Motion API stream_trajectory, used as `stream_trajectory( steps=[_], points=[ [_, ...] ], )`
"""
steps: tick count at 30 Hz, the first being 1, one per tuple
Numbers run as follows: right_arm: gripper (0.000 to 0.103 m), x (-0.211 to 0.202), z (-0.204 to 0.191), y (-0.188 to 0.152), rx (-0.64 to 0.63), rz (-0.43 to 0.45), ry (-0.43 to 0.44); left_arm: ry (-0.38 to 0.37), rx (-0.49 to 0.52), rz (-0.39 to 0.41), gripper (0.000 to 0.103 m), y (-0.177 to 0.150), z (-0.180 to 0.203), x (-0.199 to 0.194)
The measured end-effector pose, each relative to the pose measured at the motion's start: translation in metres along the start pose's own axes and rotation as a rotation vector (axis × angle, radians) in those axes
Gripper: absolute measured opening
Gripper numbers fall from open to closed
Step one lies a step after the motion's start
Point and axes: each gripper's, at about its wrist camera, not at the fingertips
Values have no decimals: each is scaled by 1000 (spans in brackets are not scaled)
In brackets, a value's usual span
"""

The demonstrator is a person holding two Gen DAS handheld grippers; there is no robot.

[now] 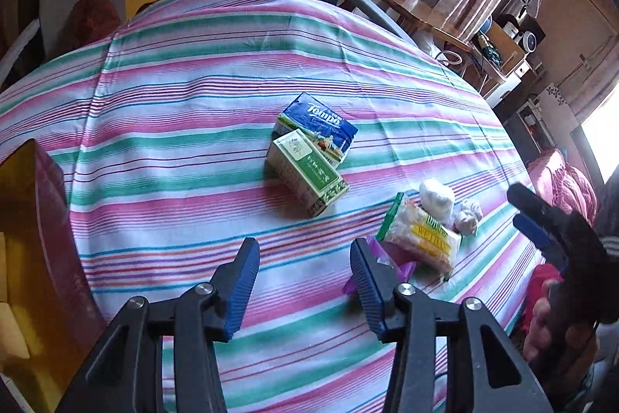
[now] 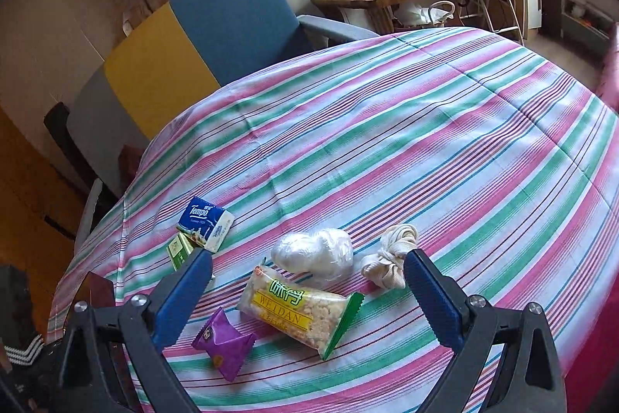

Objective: Organize objects
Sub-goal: 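Grasp the green essential-oil box with the left gripper, then hold the green box with the left gripper while the right grasps the white cloth knot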

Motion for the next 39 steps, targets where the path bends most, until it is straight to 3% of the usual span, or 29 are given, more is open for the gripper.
stream_trajectory(
  steps=[7,16,17,19,24,29,37,39],
  points=[
    [100,1,8,0,47,-6,25,37,-96,-26,51,44,8,46],
    [100,1,13,0,72,-3,27,117,-69,-64,51,57,17,94],
    [100,1,13,0,74,-1,23,120,-57,-58,46,55,17,94],
    [100,-1,15,0,81,7,12,130,-23,-55,30,51,15,91],
    [98,-10,34,-2,169,47,-42,110,3,-61,30,28,-2,72],
    [90,-3,55,-8,273,0,-82,102,11,-46,30,-7,-15,50],
    [61,9,67,-14,325,-77,-117,116,102,53,31,-61,-18,27],
    [58,11,67,-14,318,-92,-125,123,131,79,31,-68,-17,27]
  ],
)
Point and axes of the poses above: each gripper's, at about its wrist camera, not at the fingertips, and x roughly the way its jaws point, z to its right, y to its top, and after that the axes turned 13 degrees about -x, right-handed
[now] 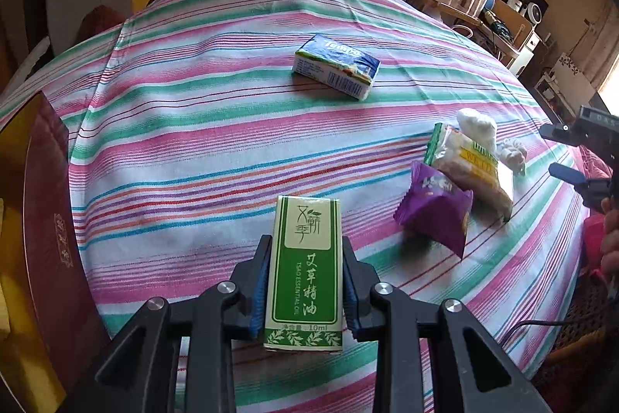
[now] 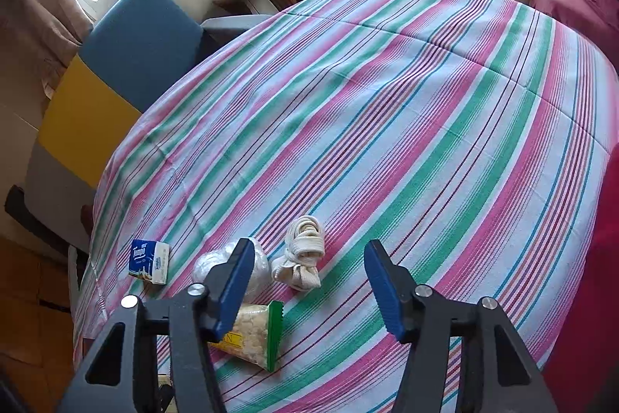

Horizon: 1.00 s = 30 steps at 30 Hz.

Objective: Organize objects
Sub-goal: 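Hold the green box with the left gripper while the right grasps the white cloth knot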

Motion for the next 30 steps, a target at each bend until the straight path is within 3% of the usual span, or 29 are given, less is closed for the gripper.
stream_trajectory(
  steps=[5,13,27,29,30],
  points=[
    [49,7,-3,0,-19,-26,-6,0,24,37,31,-5,0,1],
    [49,19,-12,0,-60,-70,0,12,95,102,31,-17,4,0],
    [49,37,-21,9,-37,-132,-57,-32,69,133,31,-22,-4,-3],
    [43,47,-26,13,-69,-132,-91,-37,66,133,31,-22,-4,-4],
    [31,54,-27,12,-83,-149,-85,-40,63,134,31,-22,-5,-4]
  ],
)
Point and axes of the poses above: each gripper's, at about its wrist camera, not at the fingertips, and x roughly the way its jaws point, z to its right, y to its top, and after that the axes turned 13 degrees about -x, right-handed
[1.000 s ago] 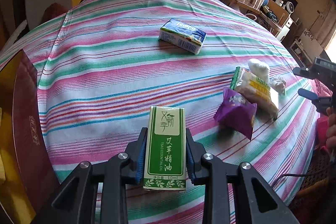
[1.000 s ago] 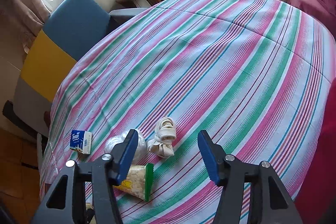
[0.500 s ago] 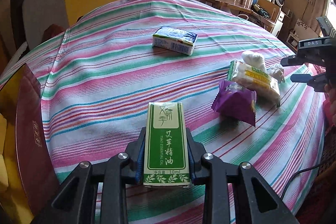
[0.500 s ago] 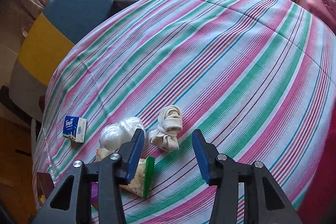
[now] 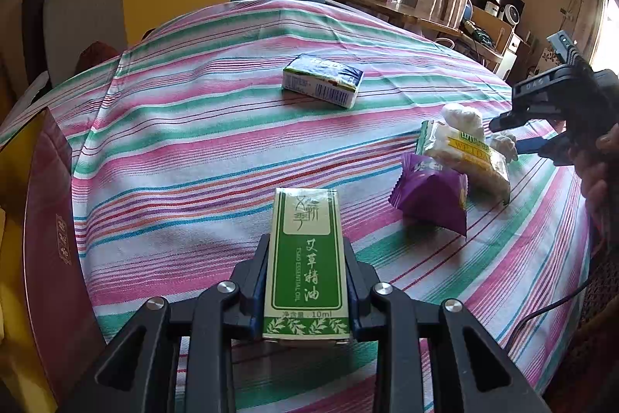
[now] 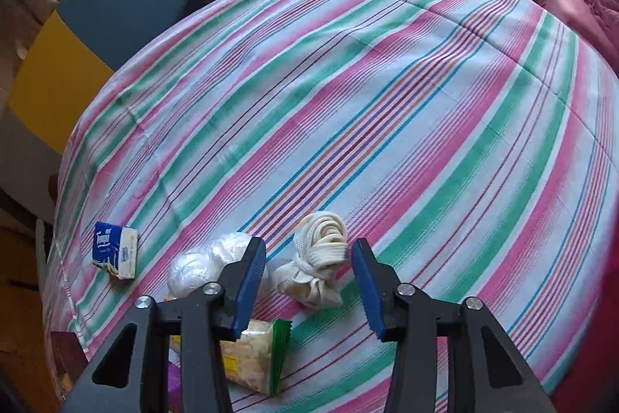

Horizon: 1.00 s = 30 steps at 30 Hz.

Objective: Organize objects
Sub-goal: 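Hold the green box with the left gripper while the right grasps the white cloth knot, then lower the green box into the tray and open the left gripper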

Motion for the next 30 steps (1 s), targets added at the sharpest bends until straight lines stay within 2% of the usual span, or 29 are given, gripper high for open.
stream_trajectory(
  steps=[3,7,13,18,25,30],
  points=[
    [27,7,-2,-3,-23,4,-19,-3,-1,4,31,-1,0,0],
    [27,11,-5,0,-56,-11,-21,9,10,11,31,-2,2,0],
    [27,16,1,2,-30,-27,10,12,14,11,31,-1,3,0],
    [27,17,-10,1,-93,-23,-35,37,63,-4,30,0,12,-5],
    [27,18,-21,1,-166,-16,-90,-88,19,44,30,-1,13,-71],
    [27,19,-29,-2,-212,-10,-123,-120,-110,78,30,6,-28,-120]
  ],
)
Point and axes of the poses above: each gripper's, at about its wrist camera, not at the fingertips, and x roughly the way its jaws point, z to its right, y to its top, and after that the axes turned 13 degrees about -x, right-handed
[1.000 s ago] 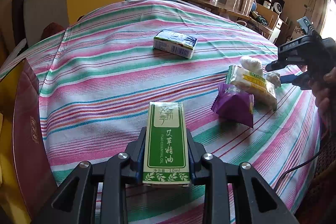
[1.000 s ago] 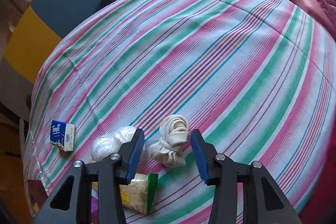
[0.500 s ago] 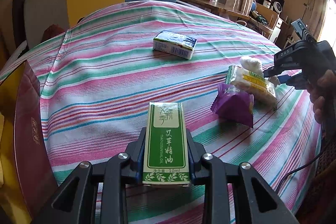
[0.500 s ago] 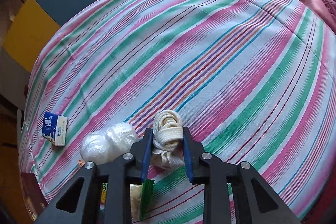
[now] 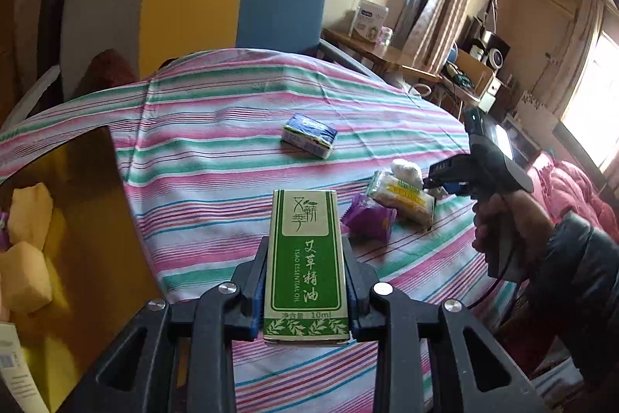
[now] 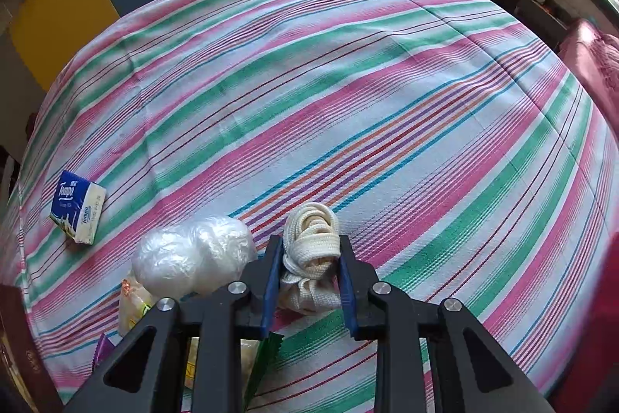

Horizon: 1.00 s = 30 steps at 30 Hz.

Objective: Organize objects
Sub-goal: 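Lower the green box into the tray and open the left gripper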

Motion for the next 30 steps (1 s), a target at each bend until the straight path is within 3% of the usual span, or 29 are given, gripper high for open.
stream_trajectory(
  steps=[5,7,10,13,15,21,23,30],
  points=[
    [27,-1,-1,-3,-23,2,-11,63,-199,-1,31,31,-74,-24],
    [27,-3,2,-15,-32,2,-16,89,-316,-55,30,44,-116,-18],
    [27,1,1,-3,-32,1,-11,129,-467,-108,30,59,-170,-4],
    [27,1,-2,-3,-39,-1,-15,228,-488,-127,30,76,-204,15],
    [27,1,-2,-3,-40,-1,-15,230,-533,-142,30,84,-221,29],
    [27,2,-5,-3,-56,-2,-28,381,-510,-120,31,105,-237,66],
    [27,2,-6,-2,-62,-2,-32,418,-491,-98,42,112,-238,71],
    [27,2,-7,-2,-71,-2,-39,409,-513,-82,51,115,-240,57]
  ],
)
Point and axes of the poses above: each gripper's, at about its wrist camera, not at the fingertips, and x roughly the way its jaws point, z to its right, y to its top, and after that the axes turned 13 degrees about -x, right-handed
